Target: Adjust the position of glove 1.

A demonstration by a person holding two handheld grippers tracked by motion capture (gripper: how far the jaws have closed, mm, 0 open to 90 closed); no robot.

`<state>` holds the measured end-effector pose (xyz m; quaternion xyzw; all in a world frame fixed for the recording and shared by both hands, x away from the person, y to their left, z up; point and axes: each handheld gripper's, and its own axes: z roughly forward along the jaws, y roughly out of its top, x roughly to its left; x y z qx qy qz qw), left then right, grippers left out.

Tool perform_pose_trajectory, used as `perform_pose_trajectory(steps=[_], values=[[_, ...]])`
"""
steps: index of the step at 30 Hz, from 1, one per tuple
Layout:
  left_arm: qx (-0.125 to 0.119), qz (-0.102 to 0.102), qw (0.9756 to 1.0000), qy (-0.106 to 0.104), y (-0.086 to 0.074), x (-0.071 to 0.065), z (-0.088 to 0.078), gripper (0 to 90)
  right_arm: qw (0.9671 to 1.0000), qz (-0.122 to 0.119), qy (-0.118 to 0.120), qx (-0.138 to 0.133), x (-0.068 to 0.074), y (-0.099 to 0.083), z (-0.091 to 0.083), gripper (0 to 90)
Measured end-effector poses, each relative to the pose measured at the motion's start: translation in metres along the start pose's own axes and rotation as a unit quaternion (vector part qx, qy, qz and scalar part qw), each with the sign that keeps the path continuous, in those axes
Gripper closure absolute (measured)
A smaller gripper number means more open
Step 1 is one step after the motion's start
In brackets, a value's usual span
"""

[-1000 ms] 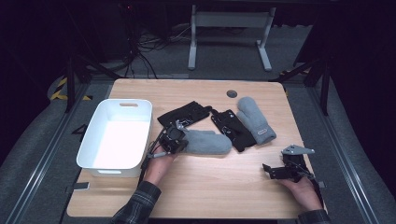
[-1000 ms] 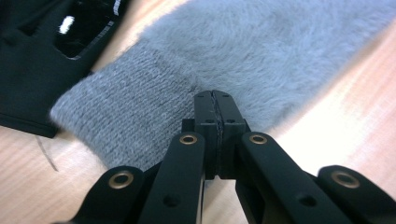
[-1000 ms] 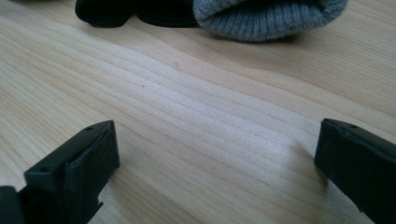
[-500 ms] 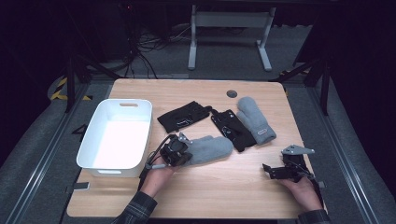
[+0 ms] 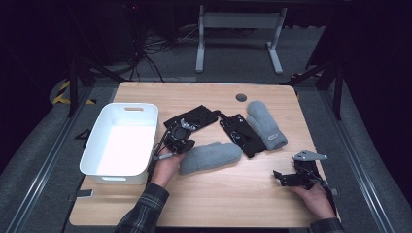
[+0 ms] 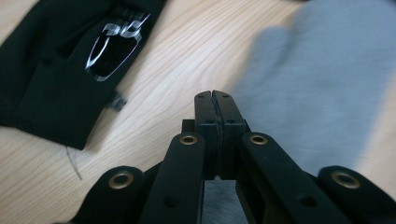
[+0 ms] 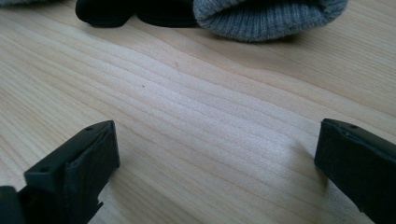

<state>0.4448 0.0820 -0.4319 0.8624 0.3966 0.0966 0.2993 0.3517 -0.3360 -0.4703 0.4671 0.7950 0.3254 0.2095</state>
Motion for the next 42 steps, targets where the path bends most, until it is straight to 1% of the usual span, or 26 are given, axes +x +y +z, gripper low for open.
perform_pose_trajectory(steps=[2, 3, 7, 13, 14, 16, 18, 19, 20, 21, 23, 24, 25, 26, 27, 28, 30, 32, 34, 36, 39, 40, 42], values=[[0.007, 0.000, 1.0000, 0.001, -0.003, 0.001, 0.005, 90.0, 1.0000, 0.000, 0.000, 0.000, 0.000, 0.000, 0.000, 0.1], [0.004, -0.002, 1.0000, -0.002, -0.004, 0.002, 0.006, 90.0, 1.0000, 0.000, 0.000, 0.000, 0.000, 0.000, 0.000, 0.1], [0.010, 0.000, 0.9999, -0.011, -0.008, 0.000, 0.002, 90.0, 1.0000, 0.000, 0.000, 0.000, 0.000, 0.000, 0.000, 0.1], [0.022, 0.019, 0.9989, -0.037, -0.021, -0.013, -0.005, 90.0, 1.0000, 0.000, 0.000, 0.000, 0.000, 0.000, 0.000, 0.1], [0.024, 0.025, 0.9984, -0.046, -0.023, -0.015, -0.007, 90.0, 1.0000, 0.000, 0.000, 0.000, 0.000, 0.000, 0.000, 0.1], [0.019, 0.030, 0.9975, -0.060, -0.029, -0.018, -0.010, 90.0, 1.0000, 0.000, 0.000, 0.000, 0.000, 0.000, 0.000, 0.1], [0.020, 0.043, 0.9965, -0.068, -0.034, -0.023, -0.012, 90.0, 1.0000, -0.001, 0.000, 0.000, 0.000, 0.000, 0.000, 0.1], [0.020, 0.044, 0.9961, -0.073, -0.036, -0.025, -0.012, 90.0, 1.0000, -0.001, 0.002, 0.000, 0.000, 0.000, 0.000, 0.1], [0.020, 0.044, 0.9961, -0.073, -0.036, -0.025, -0.012, 90.0, 1.0000, -0.002, 0.003, 0.000, 0.001, 0.000, 0.000, 0.1], [0.023, 0.051, 0.9951, -0.081, -0.038, -0.027, -0.014, 90.0, 1.0000, -0.002, 0.003, 0.000, 0.001, 0.000, 0.000, 0.1], [0.022, 0.056, 0.9937, -0.095, -0.042, -0.033, -0.015, 90.0, 1.0000, -0.005, 0.005, 0.001, 0.001, 0.000, 0.000, 0.0], [0.026, 0.062, 0.9927, -0.100, -0.044, -0.036, -0.016, 90.0, 1.0000, -0.006, 0.006, 0.001, 0.001, 0.000, 0.000, 0.1], [0.031, 0.068, 0.9906, -0.115, -0.047, -0.042, -0.016, 90.0, 1.0000, -0.007, 0.007, 0.001, 0.001, 0.000, 0.000, 0.0], [0.032, 0.070, 0.9894, -0.123, -0.048, -0.046, -0.016, 90.0, 1.0000, -0.007, 0.007, 0.001, 0.001, 0.000, 0.000, 0.0], [0.032, 0.070, 0.9894, -0.123, -0.048, -0.046, -0.016, 90.0, 1.0000, -0.007, 0.007, 0.001, 0.001, 0.000, 0.000, 0.0], [0.036, 0.076, 0.9873, -0.135, -0.050, -0.051, -0.015, 90.0, 1.0000, -0.007, 0.007, 0.001, 0.001, 0.000, 0.000, 0.0], [0.041, 0.084, 0.9846, -0.148, -0.051, -0.059, -0.015, 90.0, 0.9999, -0.007, 0.008, 0.001, 0.001, 0.000, 0.000, 0.0], [0.039, 0.092, 0.9811, -0.165, -0.050, -0.067, -0.013, 90.0, 0.9999, -0.007, 0.008, 0.000, 0.001, 0.000, 0.000, 0.0], [0.038, 0.096, 0.9790, -0.176, -0.049, -0.072, -0.012, 90.0, 0.9999, -0.007, 0.007, 0.000, 0.001, 0.000, 0.000, 0.0], [0.029, 0.105, 0.9759, -0.189, -0.048, -0.077, -0.010, 90.0, 0.9999, -0.008, 0.008, 0.000, 0.001, 0.000, 0.000, 0.0], [0.028, 0.118, 0.9724, -0.199, -0.045, -0.083, -0.008, 90.0, 0.9999, -0.008, 0.008, 0.000, 0.001, 0.000, 0.000, 0.1], [0.025, 0.120, 0.9718, -0.201, -0.045, -0.086, -0.006, 90.0, 0.9999, -0.008, 0.008, 0.000, 0.001, 0.000, 0.000, 0.1], [0.027, 0.128, 0.9697, -0.206, -0.042, -0.092, -0.003, 90.0, 0.9999, -0.008, 0.008, 0.000, 0.001, 0.000, 0.000, 0.0]])
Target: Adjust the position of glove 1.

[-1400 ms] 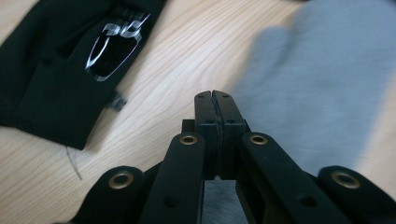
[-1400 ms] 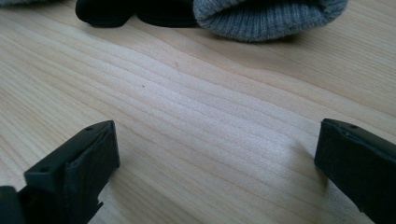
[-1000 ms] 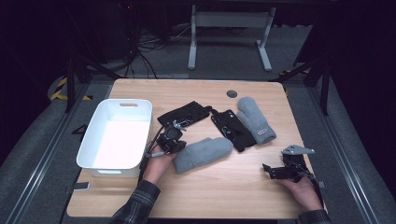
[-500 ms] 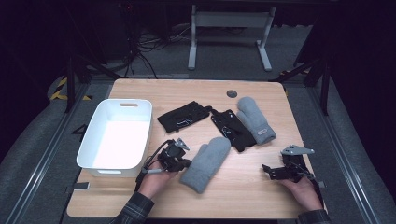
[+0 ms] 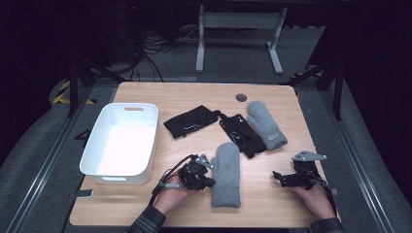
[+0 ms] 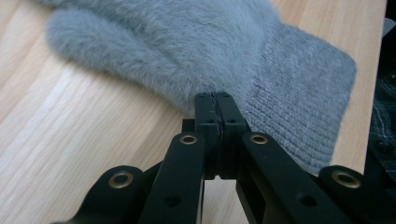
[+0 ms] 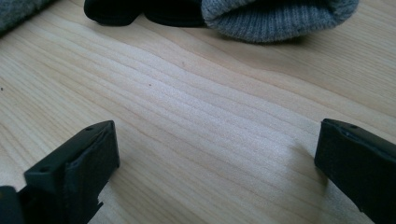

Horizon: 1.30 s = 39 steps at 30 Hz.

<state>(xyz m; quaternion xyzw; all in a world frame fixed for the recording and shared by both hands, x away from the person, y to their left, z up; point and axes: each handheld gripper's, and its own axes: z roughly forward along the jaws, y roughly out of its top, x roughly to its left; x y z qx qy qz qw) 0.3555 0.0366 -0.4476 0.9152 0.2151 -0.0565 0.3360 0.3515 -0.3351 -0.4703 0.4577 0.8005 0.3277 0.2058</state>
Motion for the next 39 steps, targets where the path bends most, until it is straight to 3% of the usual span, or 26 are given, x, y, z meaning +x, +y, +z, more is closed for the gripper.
perform_pose_trajectory(steps=[10, 23, 29, 33, 39], values=[[0.013, 0.046, 0.9984, -0.029, 0.021, -0.019, 0.025, 90.0, 1.0000, -0.002, 0.002, 0.001, 0.000, 0.000, 0.000, 0.0], [-0.008, 0.066, 0.9965, -0.051, 0.044, -0.034, 0.055, 89.9, 1.0000, -0.004, 0.003, 0.001, 0.000, 0.000, 0.000, 0.0], [-0.016, 0.073, 0.9966, -0.035, 0.041, -0.033, 0.039, 89.7, 1.0000, -0.004, 0.004, 0.001, 0.000, 0.000, 0.000, 0.1], [-0.029, 0.077, 0.9966, -0.011, 0.032, -0.027, 0.022, 87.3, 1.0000, -0.005, 0.004, 0.001, 0.000, 0.000, 0.000, 0.0], [-0.045, 0.057, 0.9971, 0.023, 0.012, -0.009, 0.000, 77.8, 1.0000, -0.005, 0.004, 0.001, 0.000, 0.000, 0.000, 0.0]])
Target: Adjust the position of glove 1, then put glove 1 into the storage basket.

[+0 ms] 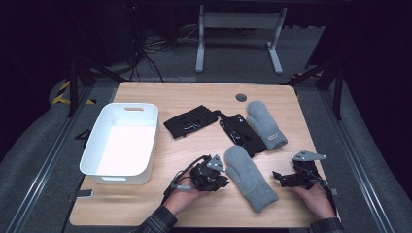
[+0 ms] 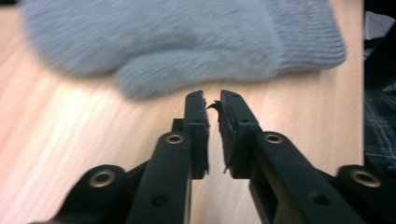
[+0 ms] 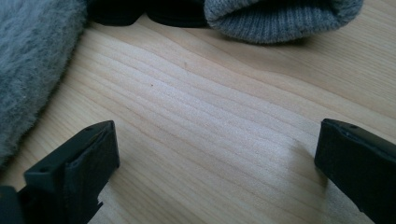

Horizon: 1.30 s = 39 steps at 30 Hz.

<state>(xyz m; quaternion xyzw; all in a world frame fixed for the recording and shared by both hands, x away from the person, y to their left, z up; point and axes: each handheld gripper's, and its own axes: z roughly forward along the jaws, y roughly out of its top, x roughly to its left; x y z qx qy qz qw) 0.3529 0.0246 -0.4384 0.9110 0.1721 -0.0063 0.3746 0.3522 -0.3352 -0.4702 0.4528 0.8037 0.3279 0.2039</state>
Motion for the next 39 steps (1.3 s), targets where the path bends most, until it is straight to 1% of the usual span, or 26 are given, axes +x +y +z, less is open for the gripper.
perform_pose_trajectory(steps=[2, 3, 4, 5, 7, 8, 10, 12, 13, 14, 17, 18, 19, 20, 21, 22, 23, 24, 25, 27, 28, 30, 32, 34, 36, 39], values=[[-0.001, -0.004, 0.9999, 0.015, -0.006, 0.004, -0.006, 72.9, 1.0000, 0.000, 0.000, 0.000, 0.000, 0.000, 0.000, 0.0], [-0.002, -0.005, 0.9997, 0.022, -0.010, 0.006, -0.009, 69.1, 1.0000, 0.000, 0.000, 0.000, 0.000, 0.000, 0.000, 0.0], [-0.002, -0.005, 0.9997, 0.022, -0.010, 0.006, -0.009, 64.3, 1.0000, 0.000, 0.000, 0.000, 0.000, 0.000, 0.000, 0.0], [0.003, -0.003, 0.9993, 0.037, -0.014, 0.009, -0.013, 64.3, 1.0000, 0.000, 0.000, 0.000, 0.000, 0.000, 0.000, 0.0], [0.000, -0.009, 0.9982, 0.060, -0.023, 0.013, -0.018, 55.7, 1.0000, 0.000, 0.000, 0.000, 0.000, 0.000, 0.000, 0.0], [-0.001, -0.015, 0.9979, 0.063, -0.026, 0.015, -0.020, 51.1, 1.0000, 0.000, 0.000, 0.000, 0.000, 0.000, 0.000, 0.0], [-0.002, -0.032, 0.9970, 0.070, -0.035, 0.020, -0.022, 45.0, 1.0000, 0.000, 0.000, 0.000, 0.000, 0.000, 0.000, 0.0], [-0.005, -0.043, 0.9952, 0.087, -0.043, 0.024, -0.023, 37.3, 1.0000, 0.000, 0.000, 0.000, 0.000, 0.000, 0.000, 0.0], [-0.002, -0.048, 0.9943, 0.096, -0.046, 0.025, -0.023, 34.3, 1.0000, 0.000, 0.000, 0.000, 0.000, 0.000, 0.000, 0.0], [0.002, -0.050, 0.9927, 0.109, -0.049, 0.026, -0.024, 30.8, 1.0000, 0.000, 0.000, 0.000, 0.000, 0.000, 0.000, 0.0], [0.006, -0.062, 0.9899, 0.128, -0.053, 0.029, -0.023, 21.3, 1.0000, 0.000, 0.000, 0.000, 0.000, 0.000, 0.000, 0.0], [0.011, -0.063, 0.9899, 0.127, -0.054, 0.030, -0.022, 19.0, 1.0000, 0.000, 0.000, 0.000, 0.000, 0.000, 0.000, 0.0], [0.020, -0.060, 0.9886, 0.137, -0.056, 0.029, -0.020, 14.7, 1.0000, 0.001, 0.000, 0.000, 0.000, 0.000, 0.000, 0.0], [0.020, -0.060, 0.9886, 0.137, -0.056, 0.029, -0.020, 14.2, 1.0000, 0.001, 0.000, 0.000, 0.000, 0.000, 0.000, 0.0], [0.020, -0.054, 0.9883, 0.141, -0.058, 0.030, -0.018, 12.2, 1.0000, 0.000, 0.000, 0.003, 0.001, 0.001, 0.000, 0.0], [0.016, -0.055, 0.9885, 0.140, -0.059, 0.031, -0.018, 9.9, 1.0000, -0.001, 0.001, 0.006, 0.001, 0.001, 0.000, 0.0], [0.013, -0.056, 0.9894, 0.133, -0.060, 0.033, -0.017, 9.2, 0.9999, -0.001, 0.001, 0.010, 0.001, 0.002, 0.000, 0.6], [0.013, -0.056, 0.9894, 0.133, -0.060, 0.033, -0.017, 7.8, 0.9999, -0.001, 0.001, 0.010, 0.001, 0.002, 0.000, 0.6], [0.012, -0.049, 0.9904, 0.128, -0.061, 0.034, -0.017, 7.8, 0.9999, -0.004, 0.000, 0.015, 0.001, 0.004, -0.001, 3.3], [0.000, -0.043, 0.9915, 0.123, -0.064, 0.036, -0.014, 1.2, 0.9997, -0.011, -0.015, 0.014, 0.002, 0.007, -0.004, 9.2], [-0.007, -0.043, 0.9915, 0.123, -0.065, 0.037, -0.014, 0.0, 0.9998, -0.011, -0.015, 0.010, 0.001, 0.009, -0.006, 10.6], [-0.008, -0.043, 0.9916, 0.122, -0.066, 0.037, -0.014, 0.0, 0.9998, -0.010, -0.016, 0.007, 0.001, 0.013, -0.008, 16.4], [-0.008, -0.043, 0.9916, 0.122, -0.066, 0.037, -0.014, 0.0, 0.9998, -0.009, -0.015, 0.007, 0.000, 0.015, -0.008, 16.2], [-0.008, -0.043, 0.9915, 0.123, -0.066, 0.037, -0.014, 0.0, 0.9997, -0.010, -0.021, 0.009, -0.001, 0.022, -0.009, 17.8], [-0.008, -0.049, 0.9904, 0.129, -0.065, 0.036, -0.013, 0.0, 0.9998, -0.008, -0.021, 0.004, -0.002, 0.029, -0.011, 19.8], [-0.009, -0.052, 0.9900, 0.131, -0.064, 0.035, -0.013, 0.0, 0.9998, -0.010, -0.018, -0.004, -0.003, 0.037, -0.013, 22.7]])
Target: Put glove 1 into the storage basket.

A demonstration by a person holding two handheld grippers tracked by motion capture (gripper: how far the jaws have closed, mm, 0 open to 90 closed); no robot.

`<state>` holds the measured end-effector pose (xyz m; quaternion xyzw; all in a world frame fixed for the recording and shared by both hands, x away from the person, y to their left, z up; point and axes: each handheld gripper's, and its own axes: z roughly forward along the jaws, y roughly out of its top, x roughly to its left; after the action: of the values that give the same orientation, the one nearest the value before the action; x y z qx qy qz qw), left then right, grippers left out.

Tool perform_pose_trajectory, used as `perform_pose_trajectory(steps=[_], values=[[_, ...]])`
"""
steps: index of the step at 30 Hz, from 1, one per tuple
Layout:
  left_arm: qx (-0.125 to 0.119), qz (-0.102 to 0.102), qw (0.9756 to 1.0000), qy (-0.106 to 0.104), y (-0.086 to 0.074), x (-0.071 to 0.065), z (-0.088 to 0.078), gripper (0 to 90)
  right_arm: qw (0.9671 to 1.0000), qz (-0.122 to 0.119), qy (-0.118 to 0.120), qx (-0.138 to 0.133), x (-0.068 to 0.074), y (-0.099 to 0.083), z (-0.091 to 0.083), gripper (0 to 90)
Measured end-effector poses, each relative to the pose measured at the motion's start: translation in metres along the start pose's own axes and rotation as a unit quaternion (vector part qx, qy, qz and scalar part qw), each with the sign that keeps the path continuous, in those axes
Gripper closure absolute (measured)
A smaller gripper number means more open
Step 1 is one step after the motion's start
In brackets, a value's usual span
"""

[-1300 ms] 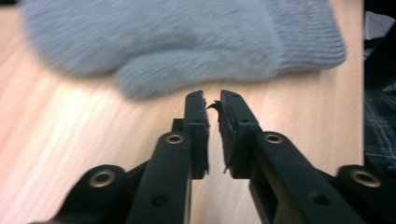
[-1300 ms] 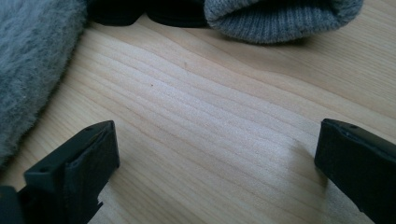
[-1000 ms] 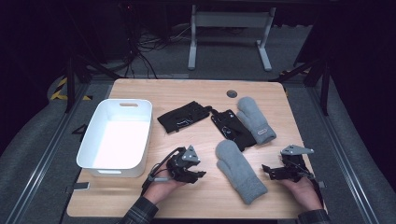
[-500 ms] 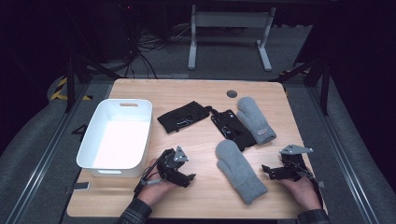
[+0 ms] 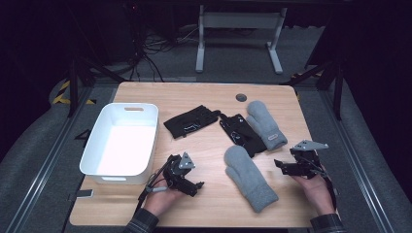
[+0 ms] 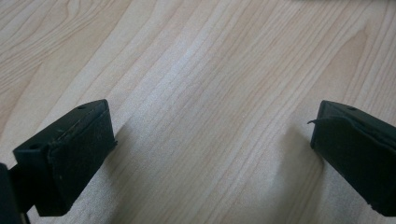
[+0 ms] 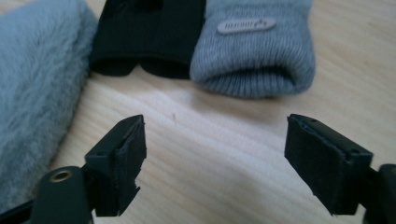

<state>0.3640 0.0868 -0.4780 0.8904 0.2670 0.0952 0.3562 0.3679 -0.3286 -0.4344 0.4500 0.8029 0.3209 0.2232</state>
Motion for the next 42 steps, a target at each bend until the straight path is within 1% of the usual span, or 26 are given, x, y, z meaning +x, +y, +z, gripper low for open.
perform_pose_trajectory(steps=[1, 3, 4, 8, 10, 11, 15, 18, 20, 22, 25, 26, 28, 30, 31, 33, 36, 38, 41, 42], values=[[0.000, 0.000, 1.0000, 0.000, 0.000, 0.000, 0.000, 0.2, 1.0000, 0.000, 0.002, -0.003, -0.002, 0.007, 0.000, 23.7], [0.000, -0.003, 1.0000, 0.001, 0.000, 0.000, 0.000, 0.2, 1.0000, -0.004, -0.001, -0.005, -0.003, 0.015, 0.001, 24.1], [0.000, -0.003, 1.0000, 0.001, 0.000, 0.000, 0.000, 0.2, 1.0000, -0.004, -0.001, -0.005, -0.003, 0.015, 0.001, 24.1], [0.000, -0.001, 1.0000, 0.000, 0.000, 0.000, 0.000, 0.0, 0.9998, 0.000, -0.003, -0.018, -0.007, 0.030, 0.004, 28.0], [0.001, 0.000, 1.0000, -0.001, 0.000, 0.000, 0.000, 0.0, 0.9997, 0.005, -0.007, -0.024, -0.012, 0.041, 0.009, 29.7], [0.001, 0.000, 1.0000, 0.000, 0.000, 0.000, 0.000, 0.0, 0.9997, 0.005, -0.007, -0.024, -0.012, 0.041, 0.009, 29.7], [0.001, 0.001, 1.0000, -0.001, 0.000, 0.000, 0.000, 0.0, 0.9992, 0.012, -0.019, -0.033, -0.021, 0.055, 0.022, 33.1], [0.000, 0.001, 1.0000, -0.002, 0.000, 0.000, 0.000, 0.0, 0.9991, 0.019, -0.018, -0.034, -0.025, 0.064, 0.033, 33.9], [0.001, 0.001, 1.0000, -0.001, 0.000, 0.000, 0.000, 0.0, 0.9990, 0.018, -0.018, -0.036, -0.027, 0.070, 0.040, 34.8], [0.001, 0.001, 1.0000, -0.001, 0.001, 0.000, 0.000, 0.0, 0.9990, 0.012, -0.023, -0.035, -0.027, 0.076, 0.047, 35.5], [0.001, 0.001, 1.0000, -0.002, 0.001, 0.000, 0.000, 0.0, 0.9989, 0.009, -0.024, -0.038, -0.026, 0.087, 0.058, 40.5], [0.001, 0.001, 1.0000, -0.002, 0.001, 0.000, 0.000, 0.0, 0.9988, 0.012, -0.025, -0.040, -0.027, 0.090, 0.061, 41.6], [0.001, 0.002, 1.0000, -0.002, 0.001, 0.000, 0.000, 0.0, 0.9988, 0.016, -0.025, -0.039, -0.028, 0.091, 0.064, 42.8], [0.001, 0.001, 1.0000, -0.002, 0.001, 0.000, 0.000, 0.0, 0.9989, 0.021, -0.024, -0.035, -0.029, 0.095, 0.071, 46.1], [0.001, 0.001, 1.0000, -0.001, 0.001, 0.000, 0.000, 0.0, 0.9989, 0.019, -0.028, -0.033, -0.029, 0.096, 0.074, 49.2], [0.001, 0.001, 1.0000, -0.002, 0.001, 0.000, 0.000, 0.0, 0.9989, 0.018, -0.037, -0.023, -0.030, 0.096, 0.079, 50.4], [0.001, 0.001, 1.0000, -0.002, 0.000, 0.000, 0.000, 0.1, 0.9991, 0.028, -0.030, -0.007, -0.035, 0.091, 0.088, 53.5], [0.002, 0.000, 1.0000, -0.001, 0.001, 0.000, 0.000, 0.1, 0.9993, 0.031, -0.022, -0.003, -0.037, 0.088, 0.093, 55.6], [0.001, 0.000, 1.0000, -0.001, 0.001, 0.000, 0.001, 0.1, 0.9993, 0.029, -0.020, 0.010, -0.037, 0.083, 0.099, 60.1], [0.001, 0.000, 1.0000, -0.001, 0.001, 0.000, 0.001, 0.1, 0.9992, 0.033, -0.018, 0.014, -0.038, 0.081, 0.101, 62.0]])
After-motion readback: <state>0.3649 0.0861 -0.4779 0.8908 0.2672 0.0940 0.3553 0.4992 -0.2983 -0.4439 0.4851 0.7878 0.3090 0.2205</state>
